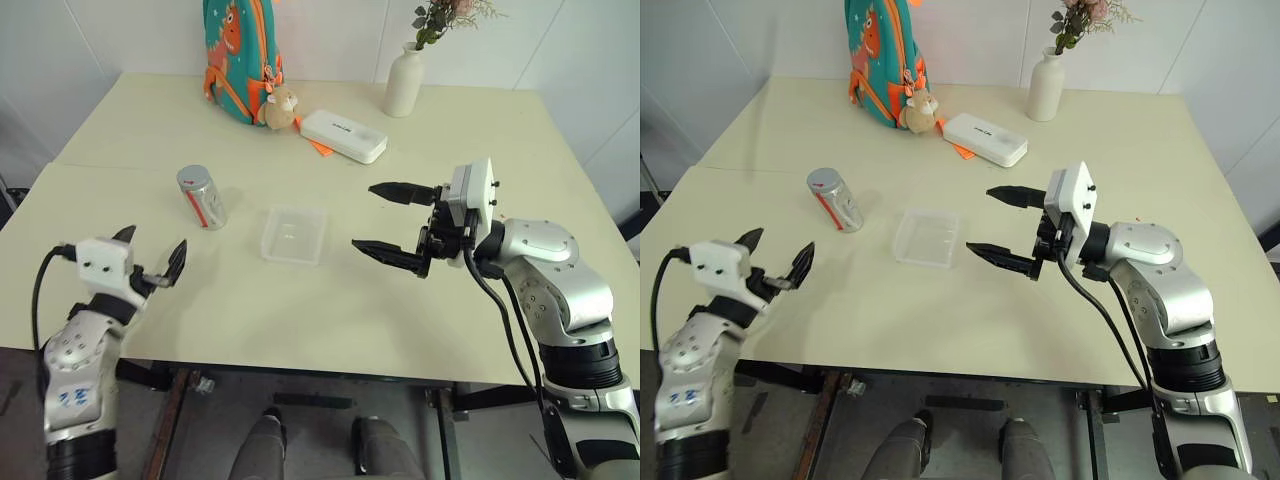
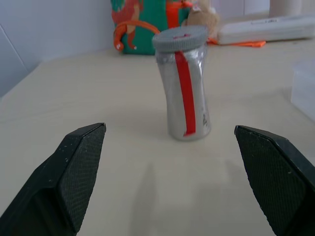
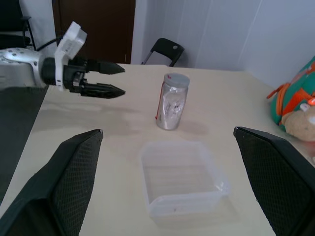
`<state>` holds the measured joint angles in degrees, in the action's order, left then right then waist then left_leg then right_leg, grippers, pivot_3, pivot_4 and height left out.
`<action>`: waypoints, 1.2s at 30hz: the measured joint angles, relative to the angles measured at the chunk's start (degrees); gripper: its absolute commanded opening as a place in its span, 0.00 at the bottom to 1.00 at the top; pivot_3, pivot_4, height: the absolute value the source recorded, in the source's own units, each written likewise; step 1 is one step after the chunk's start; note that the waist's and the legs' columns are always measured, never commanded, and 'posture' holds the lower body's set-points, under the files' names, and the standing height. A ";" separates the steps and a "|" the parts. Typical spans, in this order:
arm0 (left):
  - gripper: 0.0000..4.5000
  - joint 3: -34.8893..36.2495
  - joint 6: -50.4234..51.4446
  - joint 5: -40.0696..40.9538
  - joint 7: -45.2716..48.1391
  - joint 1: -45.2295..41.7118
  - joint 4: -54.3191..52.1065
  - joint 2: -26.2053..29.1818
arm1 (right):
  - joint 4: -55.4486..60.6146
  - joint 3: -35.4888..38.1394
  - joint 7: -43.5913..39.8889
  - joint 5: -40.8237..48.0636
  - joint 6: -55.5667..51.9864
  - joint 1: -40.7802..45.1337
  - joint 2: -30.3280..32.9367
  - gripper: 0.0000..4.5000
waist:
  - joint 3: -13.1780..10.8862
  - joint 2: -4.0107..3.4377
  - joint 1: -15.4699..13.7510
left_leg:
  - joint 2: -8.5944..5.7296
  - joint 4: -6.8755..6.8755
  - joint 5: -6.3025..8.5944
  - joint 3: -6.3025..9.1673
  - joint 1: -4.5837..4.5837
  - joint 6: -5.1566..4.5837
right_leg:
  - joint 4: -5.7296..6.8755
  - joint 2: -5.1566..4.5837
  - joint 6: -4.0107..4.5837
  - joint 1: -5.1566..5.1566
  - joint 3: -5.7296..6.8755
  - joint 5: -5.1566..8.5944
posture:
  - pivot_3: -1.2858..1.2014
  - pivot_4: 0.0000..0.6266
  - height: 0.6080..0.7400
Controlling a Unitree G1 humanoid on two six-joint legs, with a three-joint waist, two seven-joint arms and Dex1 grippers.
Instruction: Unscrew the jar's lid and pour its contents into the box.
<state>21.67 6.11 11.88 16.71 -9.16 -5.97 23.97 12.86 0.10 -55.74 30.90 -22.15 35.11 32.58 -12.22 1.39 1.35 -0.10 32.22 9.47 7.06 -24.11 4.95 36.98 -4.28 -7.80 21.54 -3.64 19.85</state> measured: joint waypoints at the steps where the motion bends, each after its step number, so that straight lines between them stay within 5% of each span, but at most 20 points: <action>1: 0.99 -0.66 -0.20 -0.61 -0.80 -1.42 1.12 -0.63 | -0.07 0.02 0.32 -0.02 -0.02 0.41 -0.50 1.00 | 0.00 0.00 0.04 | 0.00 0.00 0.00 0.00 0.00 0.00 | -0.01 0.00 0.00 0.00 0.00 0.00 | 0.52 0.24 1.00; 23: 0.99 -7.70 -12.48 -4.28 -2.02 -26.60 36.01 -1.55 | 2.65 0.08 6.42 -0.73 -0.05 -1.16 -2.92 1.00 | 0.01 0.02 0.36 | 0.00 -0.02 -0.03 0.01 -0.02 0.02 | 0.07 0.03 -0.07 0.06 0.01 -0.03 | 0.52 0.24 1.00; 36: 0.99 -8.84 -19.04 -5.65 0.20 -32.62 49.94 1.39 | 4.96 0.27 8.88 -0.68 -0.21 -2.78 -2.91 1.00 | 0.01 0.02 0.29 | -0.01 -0.02 -0.04 0.02 -0.03 0.03 | 0.08 0.03 -0.08 0.07 0.02 -0.02 | 0.52 0.24 1.00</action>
<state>12.83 -12.93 6.23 16.91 -41.78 43.97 25.36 17.82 0.37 -46.86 30.22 -22.36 32.33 29.66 -12.22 1.41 1.64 -0.11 32.20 9.44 7.08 -24.14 4.98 37.07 -4.25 -7.88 21.60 -3.61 19.83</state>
